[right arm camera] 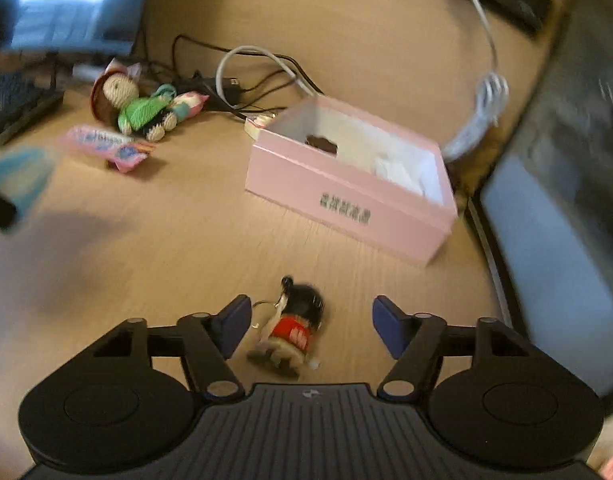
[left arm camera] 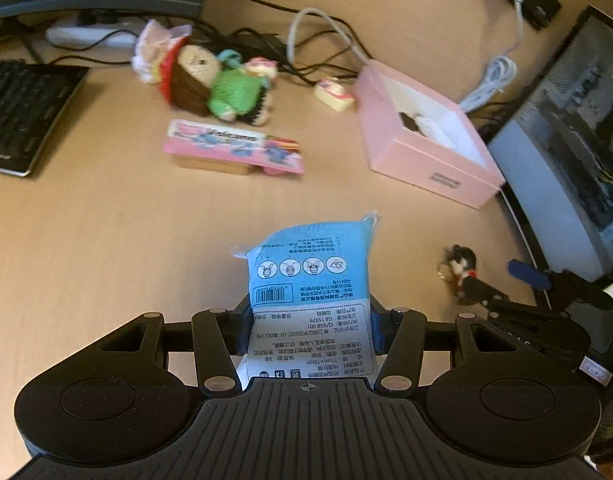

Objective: Organize objects
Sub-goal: 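Reach the right tool to the black-and-red figure keychain and grasp it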

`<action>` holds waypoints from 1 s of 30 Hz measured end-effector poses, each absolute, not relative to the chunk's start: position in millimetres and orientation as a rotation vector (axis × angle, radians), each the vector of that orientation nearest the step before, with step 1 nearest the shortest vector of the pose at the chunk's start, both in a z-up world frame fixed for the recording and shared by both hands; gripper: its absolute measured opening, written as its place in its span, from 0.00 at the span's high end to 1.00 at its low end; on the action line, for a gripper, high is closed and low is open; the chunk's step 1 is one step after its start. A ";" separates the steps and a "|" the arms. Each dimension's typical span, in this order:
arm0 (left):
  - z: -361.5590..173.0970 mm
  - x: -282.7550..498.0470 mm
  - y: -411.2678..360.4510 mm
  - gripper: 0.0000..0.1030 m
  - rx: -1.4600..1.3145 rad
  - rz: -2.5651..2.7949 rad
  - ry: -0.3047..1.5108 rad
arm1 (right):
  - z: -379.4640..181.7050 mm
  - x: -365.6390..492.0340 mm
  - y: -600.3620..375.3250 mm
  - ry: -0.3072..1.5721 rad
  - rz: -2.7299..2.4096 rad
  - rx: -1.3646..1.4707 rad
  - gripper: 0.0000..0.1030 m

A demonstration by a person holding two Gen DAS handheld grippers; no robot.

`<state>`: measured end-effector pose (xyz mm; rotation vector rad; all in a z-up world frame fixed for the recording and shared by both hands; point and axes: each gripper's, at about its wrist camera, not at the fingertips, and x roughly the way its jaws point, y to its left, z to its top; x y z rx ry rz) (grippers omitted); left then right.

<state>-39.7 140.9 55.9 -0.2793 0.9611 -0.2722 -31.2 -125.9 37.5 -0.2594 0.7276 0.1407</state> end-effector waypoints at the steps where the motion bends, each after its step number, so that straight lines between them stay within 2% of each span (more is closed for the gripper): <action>1: 55.3 -39.1 139.5 0.46 -0.277 -0.268 0.960 | 36.9 -28.7 -127.9 0.736 0.141 -0.244 0.30; 4: 51.2 -37.9 137.6 0.46 -0.305 -0.256 0.964 | 32.0 -22.7 -130.7 0.764 0.135 -0.220 0.31; 6: 48.7 -38.2 134.9 0.46 -0.296 -0.245 0.971 | 30.4 -20.8 -130.3 0.771 0.161 -0.218 0.39; 7: 48.3 -38.2 133.5 0.46 -0.281 -0.237 0.973 | 29.5 -18.8 -128.8 0.776 0.173 -0.223 0.46; 9: 48.8 -38.3 130.2 0.46 -0.244 -0.217 0.972 | 26.2 -11.3 -124.8 0.795 0.184 -0.223 0.54; 11: 49.6 -37.5 129.0 0.46 -0.228 -0.213 0.968 | 22.9 -4.2 -121.0 0.822 0.192 -0.208 0.71; 12: 50.0 -36.7 128.7 0.46 -0.228 -0.214 0.969 | 22.6 -3.3 -118.1 0.833 0.202 -0.197 0.73; 18: 51.2 -35.3 123.5 0.45 -0.200 -0.229 0.977 | 30.0 -32.1 -94.3 0.785 0.378 -0.276 0.72; 23: 51.8 -36.1 119.1 0.45 -0.168 -0.251 0.980 | 24.1 -40.4 -103.7 0.778 0.328 -0.384 0.57; 26: 52.8 -37.0 118.4 0.45 -0.159 -0.256 0.977 | 21.2 -37.2 -119.6 0.760 0.192 -0.452 0.55; 30: 52.0 -37.9 118.4 0.46 -0.156 -0.260 0.983 | 35.0 -26.0 -145.1 0.788 0.113 -0.313 0.51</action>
